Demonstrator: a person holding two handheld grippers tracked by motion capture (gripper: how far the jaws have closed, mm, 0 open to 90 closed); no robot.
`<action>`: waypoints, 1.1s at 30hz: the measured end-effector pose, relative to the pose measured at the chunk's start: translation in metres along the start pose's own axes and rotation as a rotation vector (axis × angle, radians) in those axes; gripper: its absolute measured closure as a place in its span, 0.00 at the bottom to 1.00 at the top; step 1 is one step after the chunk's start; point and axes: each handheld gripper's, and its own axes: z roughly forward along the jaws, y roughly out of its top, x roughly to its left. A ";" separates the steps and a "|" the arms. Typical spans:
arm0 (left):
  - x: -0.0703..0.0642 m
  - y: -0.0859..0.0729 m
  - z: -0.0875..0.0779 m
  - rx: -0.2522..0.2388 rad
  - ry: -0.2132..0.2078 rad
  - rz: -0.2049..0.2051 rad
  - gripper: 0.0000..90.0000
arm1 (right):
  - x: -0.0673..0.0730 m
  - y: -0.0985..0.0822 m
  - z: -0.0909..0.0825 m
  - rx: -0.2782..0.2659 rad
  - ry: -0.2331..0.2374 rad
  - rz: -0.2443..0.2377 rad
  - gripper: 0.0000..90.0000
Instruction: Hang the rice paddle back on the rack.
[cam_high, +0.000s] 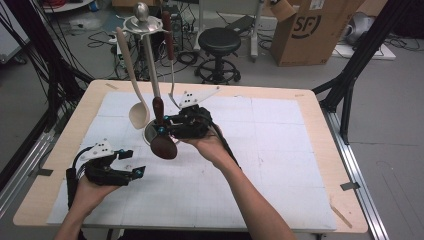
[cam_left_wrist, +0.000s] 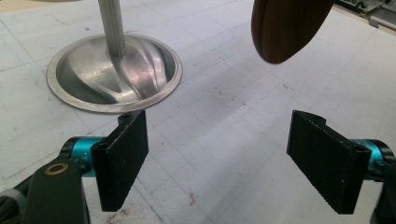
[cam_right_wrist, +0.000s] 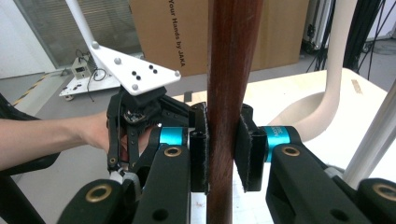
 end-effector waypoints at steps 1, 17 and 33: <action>0.000 0.000 0.000 0.001 0.001 -0.003 0.23 | 0.000 0.002 0.000 -0.004 0.001 -0.001 0.86; 0.000 -0.002 -0.003 0.001 0.011 -0.001 0.22 | -0.001 0.021 -0.003 -0.007 0.008 -0.027 0.86; 0.002 -0.002 -0.004 -0.007 0.014 -0.005 0.20 | -0.003 0.034 -0.002 -0.008 0.000 -0.044 0.86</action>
